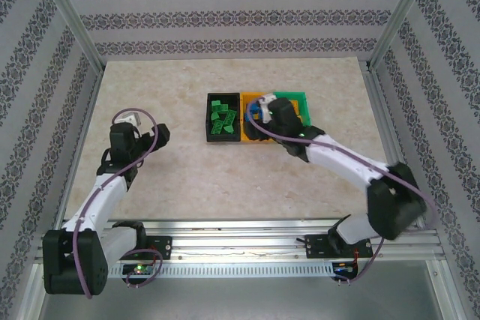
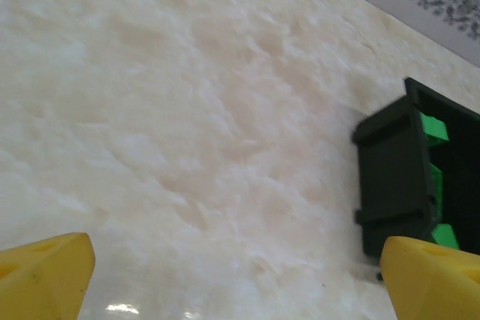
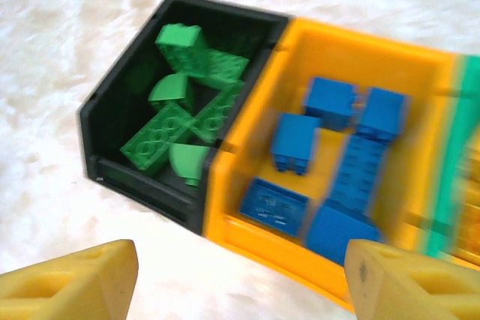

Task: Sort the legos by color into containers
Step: Reset both arms

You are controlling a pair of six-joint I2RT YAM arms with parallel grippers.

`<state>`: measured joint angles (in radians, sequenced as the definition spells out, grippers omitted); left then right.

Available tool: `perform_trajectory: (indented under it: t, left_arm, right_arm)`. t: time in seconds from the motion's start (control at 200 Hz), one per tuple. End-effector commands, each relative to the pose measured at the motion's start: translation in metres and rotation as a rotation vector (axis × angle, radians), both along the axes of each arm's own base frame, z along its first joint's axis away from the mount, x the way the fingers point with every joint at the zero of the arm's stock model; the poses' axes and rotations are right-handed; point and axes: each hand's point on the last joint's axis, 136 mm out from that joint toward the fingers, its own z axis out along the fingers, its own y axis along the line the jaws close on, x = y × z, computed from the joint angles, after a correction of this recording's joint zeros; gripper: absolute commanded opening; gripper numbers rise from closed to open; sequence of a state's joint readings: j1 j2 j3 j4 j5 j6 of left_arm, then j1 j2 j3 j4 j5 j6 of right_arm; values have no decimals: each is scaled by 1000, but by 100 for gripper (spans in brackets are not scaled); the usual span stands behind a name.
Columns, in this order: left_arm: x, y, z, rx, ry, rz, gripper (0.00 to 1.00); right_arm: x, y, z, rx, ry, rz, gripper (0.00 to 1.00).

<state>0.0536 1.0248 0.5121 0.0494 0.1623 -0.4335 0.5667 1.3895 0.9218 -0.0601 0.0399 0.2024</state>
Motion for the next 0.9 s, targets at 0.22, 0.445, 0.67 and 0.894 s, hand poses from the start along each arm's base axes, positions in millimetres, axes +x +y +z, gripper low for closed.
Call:
perform_trajectory:
  t: [0.22,0.445,0.67,0.894]
  left_arm:
    - [4,40,12,220,-242,139,100]
    - [7,43,-5,307,-284,123,100]
    - [22,34,-20,329,-299,47,99]
    - [29,22,-17,392,-372,-40,99]
  right_arm:
    - [-14,-189,13,-122,-367,-536,87]
    - [-24,-256,-18,-91,-366,-750,88]
    - [-2,-251,-40,-114,-370,-711,90]
    - [12,-242,-46,-118,-417,-647,91]
